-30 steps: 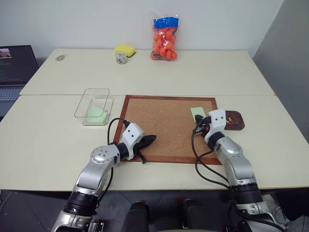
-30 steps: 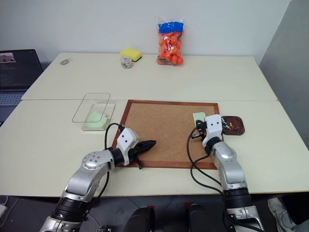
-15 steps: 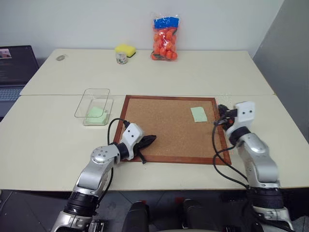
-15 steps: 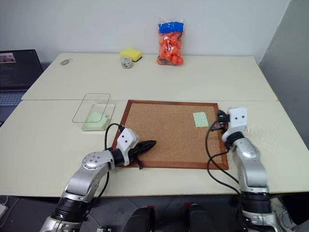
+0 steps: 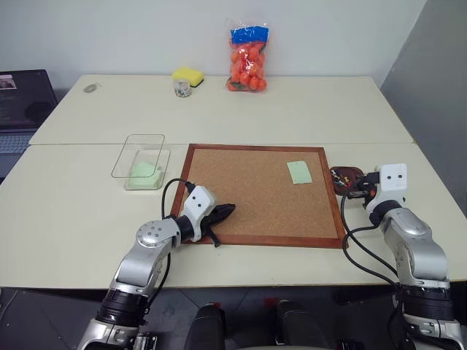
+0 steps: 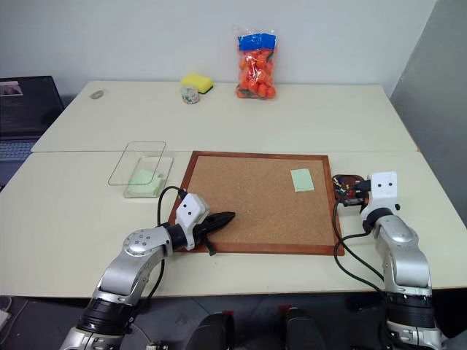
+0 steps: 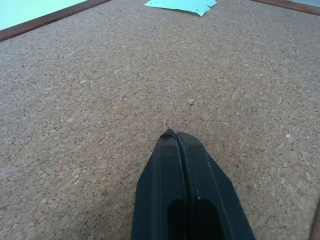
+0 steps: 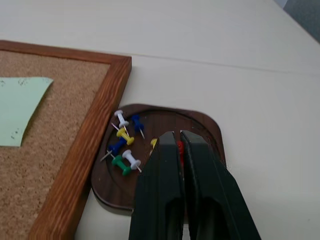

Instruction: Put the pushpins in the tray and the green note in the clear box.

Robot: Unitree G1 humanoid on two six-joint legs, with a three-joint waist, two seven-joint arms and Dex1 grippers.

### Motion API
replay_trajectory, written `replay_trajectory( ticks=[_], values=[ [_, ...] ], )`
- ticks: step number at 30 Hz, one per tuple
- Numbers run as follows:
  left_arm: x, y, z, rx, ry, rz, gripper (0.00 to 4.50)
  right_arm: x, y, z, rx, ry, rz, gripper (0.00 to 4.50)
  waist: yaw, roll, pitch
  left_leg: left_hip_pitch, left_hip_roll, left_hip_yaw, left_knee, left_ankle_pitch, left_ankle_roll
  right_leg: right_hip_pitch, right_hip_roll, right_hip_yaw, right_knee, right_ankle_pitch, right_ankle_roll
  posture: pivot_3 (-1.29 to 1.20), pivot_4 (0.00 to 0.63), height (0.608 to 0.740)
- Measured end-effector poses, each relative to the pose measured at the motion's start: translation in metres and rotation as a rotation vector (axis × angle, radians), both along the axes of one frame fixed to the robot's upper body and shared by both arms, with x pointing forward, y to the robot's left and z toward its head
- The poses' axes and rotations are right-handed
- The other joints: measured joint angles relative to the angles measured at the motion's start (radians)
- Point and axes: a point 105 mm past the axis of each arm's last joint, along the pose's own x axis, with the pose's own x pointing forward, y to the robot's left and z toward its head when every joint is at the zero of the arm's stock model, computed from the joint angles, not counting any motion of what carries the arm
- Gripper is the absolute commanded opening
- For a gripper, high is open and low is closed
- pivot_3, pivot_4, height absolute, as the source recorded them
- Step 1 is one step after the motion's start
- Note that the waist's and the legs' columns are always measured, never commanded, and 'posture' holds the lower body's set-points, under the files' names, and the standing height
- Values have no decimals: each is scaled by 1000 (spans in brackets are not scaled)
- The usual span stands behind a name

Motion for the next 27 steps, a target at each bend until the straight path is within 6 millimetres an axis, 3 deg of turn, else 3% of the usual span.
replay_trajectory(
  ticks=[2,10,24,27],
  values=[
    [0,0,0,0,0,0,0,2,-1,-2,5,11,-5,26,0,0,0,0,0,0,0,0,0,0,0,0,0,0,0,0,150,740],
    [0,0,0,0,-1,0,0,7,-1,-2,17,16,-1,1764,0,0,0,0,0,0,0,0,0,0,0,0,0,0,0,0,150,740],
    [1,0,1,0,-1,1,0,6,1,-1,63,10,12,4412,0,0,0,0,0,0,0,0,0,0,0,0,0,0,0,0,150,740],
    [1,0,1,0,-2,1,0,6,5,-3,103,20,33,4482,0,0,0,0,0,0,0,0,0,0,0,0,0,0,0,0,150,740]
  ],
)
